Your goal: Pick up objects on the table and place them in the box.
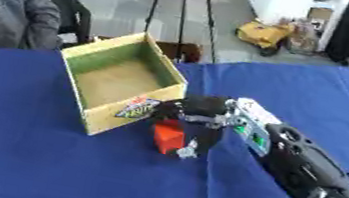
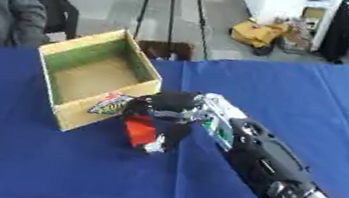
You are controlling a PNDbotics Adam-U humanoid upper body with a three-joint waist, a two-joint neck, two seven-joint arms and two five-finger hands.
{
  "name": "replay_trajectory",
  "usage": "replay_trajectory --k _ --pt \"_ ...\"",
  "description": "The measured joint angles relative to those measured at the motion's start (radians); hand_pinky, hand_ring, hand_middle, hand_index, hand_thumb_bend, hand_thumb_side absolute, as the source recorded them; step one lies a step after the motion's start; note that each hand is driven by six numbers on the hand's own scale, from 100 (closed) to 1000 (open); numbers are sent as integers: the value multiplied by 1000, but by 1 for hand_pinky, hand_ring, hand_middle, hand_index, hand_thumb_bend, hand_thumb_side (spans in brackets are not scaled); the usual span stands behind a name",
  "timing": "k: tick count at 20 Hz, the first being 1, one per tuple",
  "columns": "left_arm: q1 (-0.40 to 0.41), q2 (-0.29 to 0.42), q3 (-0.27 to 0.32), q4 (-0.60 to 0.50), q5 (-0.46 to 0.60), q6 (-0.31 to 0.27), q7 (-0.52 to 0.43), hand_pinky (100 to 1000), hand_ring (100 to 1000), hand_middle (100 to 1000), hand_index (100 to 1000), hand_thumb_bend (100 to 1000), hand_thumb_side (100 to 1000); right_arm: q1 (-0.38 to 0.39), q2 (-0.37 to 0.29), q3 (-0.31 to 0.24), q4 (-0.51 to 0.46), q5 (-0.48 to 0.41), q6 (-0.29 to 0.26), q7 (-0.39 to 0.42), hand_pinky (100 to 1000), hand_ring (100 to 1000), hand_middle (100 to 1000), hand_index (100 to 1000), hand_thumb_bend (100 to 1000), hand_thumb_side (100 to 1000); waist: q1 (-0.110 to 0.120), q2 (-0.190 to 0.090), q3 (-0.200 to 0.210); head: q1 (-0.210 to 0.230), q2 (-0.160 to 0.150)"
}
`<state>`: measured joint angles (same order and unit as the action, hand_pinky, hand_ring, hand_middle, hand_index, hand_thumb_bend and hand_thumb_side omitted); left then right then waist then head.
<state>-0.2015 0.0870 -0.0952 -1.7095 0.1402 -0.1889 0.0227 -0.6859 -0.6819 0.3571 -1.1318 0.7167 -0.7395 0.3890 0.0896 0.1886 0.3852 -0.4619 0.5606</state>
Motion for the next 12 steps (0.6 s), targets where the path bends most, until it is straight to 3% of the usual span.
replay_trajectory --k 12 --pt "0 0 0 0 0 0 0 495 793 639 593 100 975 0 0 7 5 65 37 -78 809 1000 907 931 324 816 0 2 2 -9 -7"
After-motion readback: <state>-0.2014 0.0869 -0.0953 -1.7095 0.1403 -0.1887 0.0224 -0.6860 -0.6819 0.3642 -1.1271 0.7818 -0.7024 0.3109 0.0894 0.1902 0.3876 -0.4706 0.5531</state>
